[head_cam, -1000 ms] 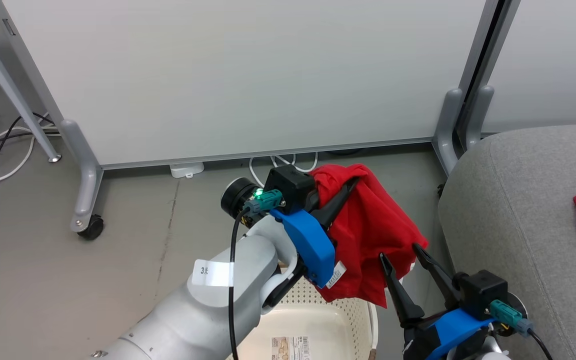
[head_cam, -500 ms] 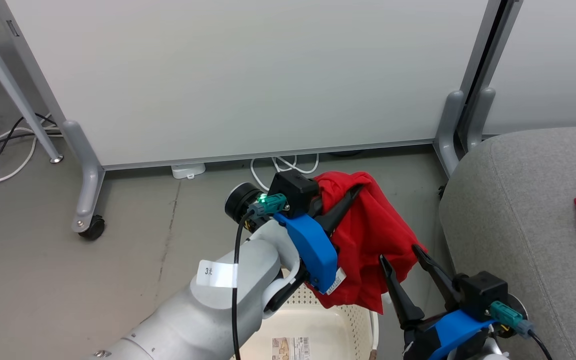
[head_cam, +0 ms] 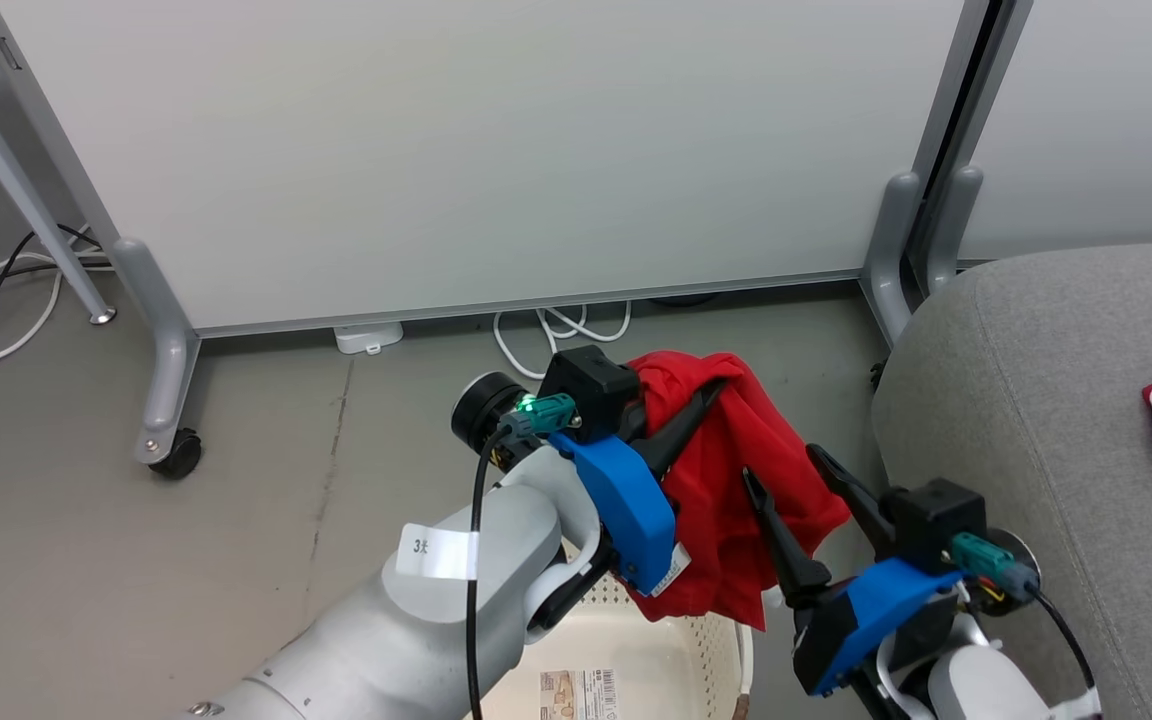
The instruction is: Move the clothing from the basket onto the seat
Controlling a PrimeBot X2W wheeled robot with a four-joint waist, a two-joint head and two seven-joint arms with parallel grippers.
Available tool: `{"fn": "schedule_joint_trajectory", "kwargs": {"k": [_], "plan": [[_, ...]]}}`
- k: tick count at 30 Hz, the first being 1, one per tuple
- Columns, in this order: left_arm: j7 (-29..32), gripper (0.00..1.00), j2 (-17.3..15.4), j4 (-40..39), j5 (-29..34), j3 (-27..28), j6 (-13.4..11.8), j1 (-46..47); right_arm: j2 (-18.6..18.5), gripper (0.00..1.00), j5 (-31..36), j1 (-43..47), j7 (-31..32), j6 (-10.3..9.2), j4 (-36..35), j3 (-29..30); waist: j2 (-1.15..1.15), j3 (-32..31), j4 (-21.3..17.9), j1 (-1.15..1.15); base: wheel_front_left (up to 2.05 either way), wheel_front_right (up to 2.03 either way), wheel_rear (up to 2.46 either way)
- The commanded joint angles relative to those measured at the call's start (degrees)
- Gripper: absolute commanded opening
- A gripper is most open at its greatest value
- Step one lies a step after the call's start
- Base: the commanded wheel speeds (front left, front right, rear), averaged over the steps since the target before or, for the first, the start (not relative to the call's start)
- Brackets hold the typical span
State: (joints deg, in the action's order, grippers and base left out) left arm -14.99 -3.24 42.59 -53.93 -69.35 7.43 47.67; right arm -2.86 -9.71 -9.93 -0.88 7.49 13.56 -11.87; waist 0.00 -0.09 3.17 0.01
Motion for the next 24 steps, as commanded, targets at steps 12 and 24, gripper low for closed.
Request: {"fn": "schedule_joint_trajectory", "kwargs": {"k": [12, 24], "plan": [[-0.3, 0.0, 0.1, -0.7, -1.0, -2.0, 0.1, 0.3, 0.0, 1.0, 1.1, -8.3, 2.7, 0.01, 8.4, -1.8, 0.0, 0.0, 0.2, -0.01, 0.0, 0.0, 0.0], [-0.3, 0.0, 0.2, -2.0, -2.1, -3.3, 0.1, 0.6, -0.1, 1.0, -0.6, -15.5, 1.6, 0.01, 21.0, -4.9, 0.0, 0.0, 0.5, -0.01, 0.0, 0.0, 0.0]]}}
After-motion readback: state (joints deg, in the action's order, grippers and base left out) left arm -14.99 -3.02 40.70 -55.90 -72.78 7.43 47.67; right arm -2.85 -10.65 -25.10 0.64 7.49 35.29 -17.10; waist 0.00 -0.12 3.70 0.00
